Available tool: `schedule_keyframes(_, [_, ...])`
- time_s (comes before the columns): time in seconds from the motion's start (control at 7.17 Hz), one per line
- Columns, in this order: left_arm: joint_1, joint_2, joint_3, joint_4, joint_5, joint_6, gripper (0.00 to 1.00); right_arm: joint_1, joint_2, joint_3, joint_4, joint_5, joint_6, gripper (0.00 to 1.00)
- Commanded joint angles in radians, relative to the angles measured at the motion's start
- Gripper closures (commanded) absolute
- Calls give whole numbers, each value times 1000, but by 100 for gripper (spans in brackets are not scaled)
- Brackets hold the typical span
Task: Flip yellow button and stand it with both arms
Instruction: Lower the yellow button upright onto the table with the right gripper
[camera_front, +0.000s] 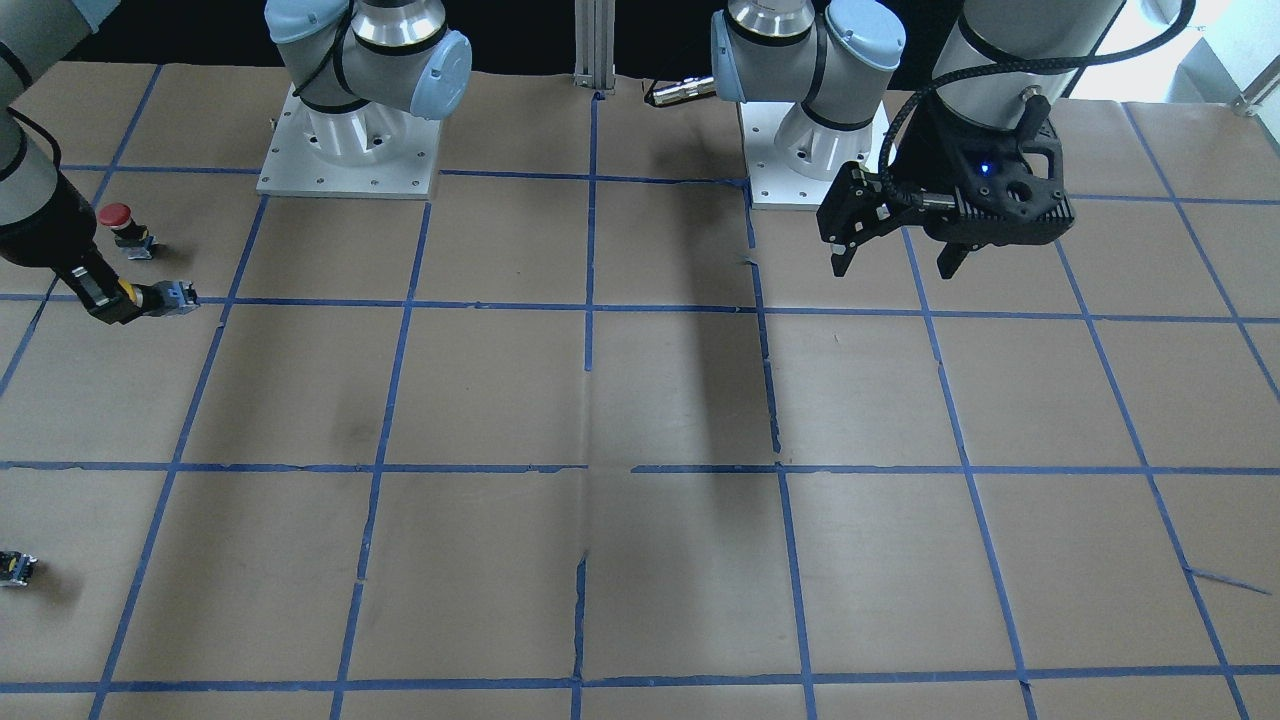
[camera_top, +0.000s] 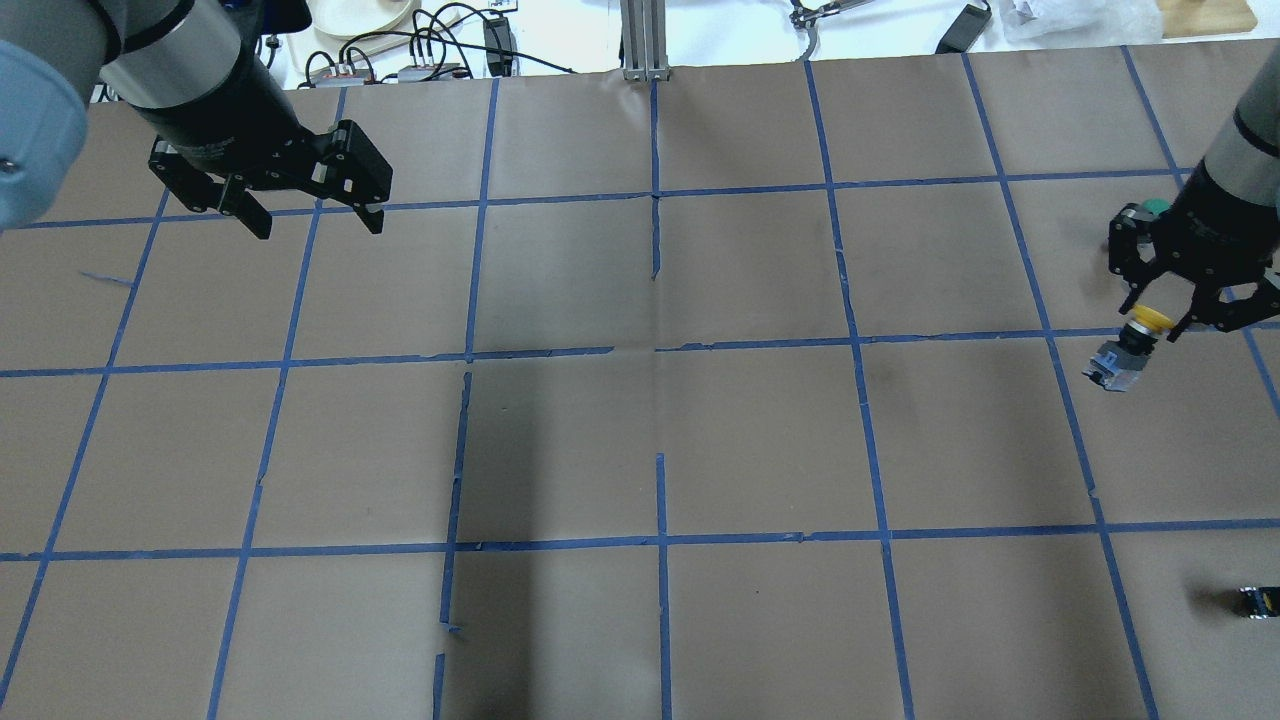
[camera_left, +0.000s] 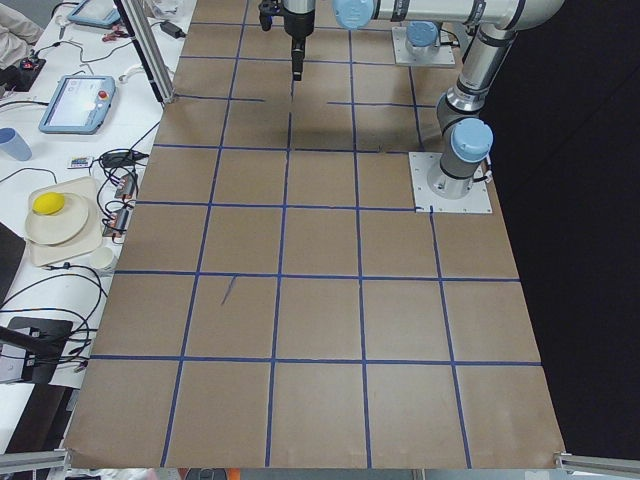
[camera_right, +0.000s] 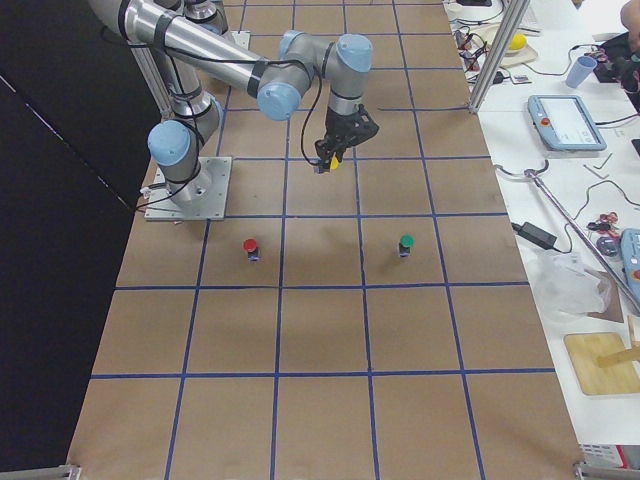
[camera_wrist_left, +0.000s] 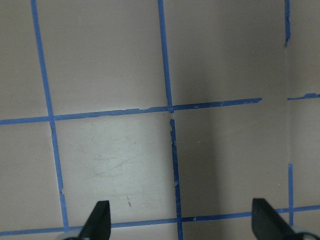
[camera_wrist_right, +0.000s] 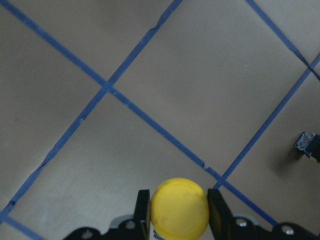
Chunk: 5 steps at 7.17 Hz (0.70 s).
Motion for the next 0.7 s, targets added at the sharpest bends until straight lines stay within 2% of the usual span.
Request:
schedule_keyframes(0.0, [-11,-17,21,-37,14,-28,0,-43,2,98,-162,-94,-16,92])
schedule_keyframes(0.56, [-5,-31,58,-40,45,-1,0,-81,88,243,-552,-211,-11,92])
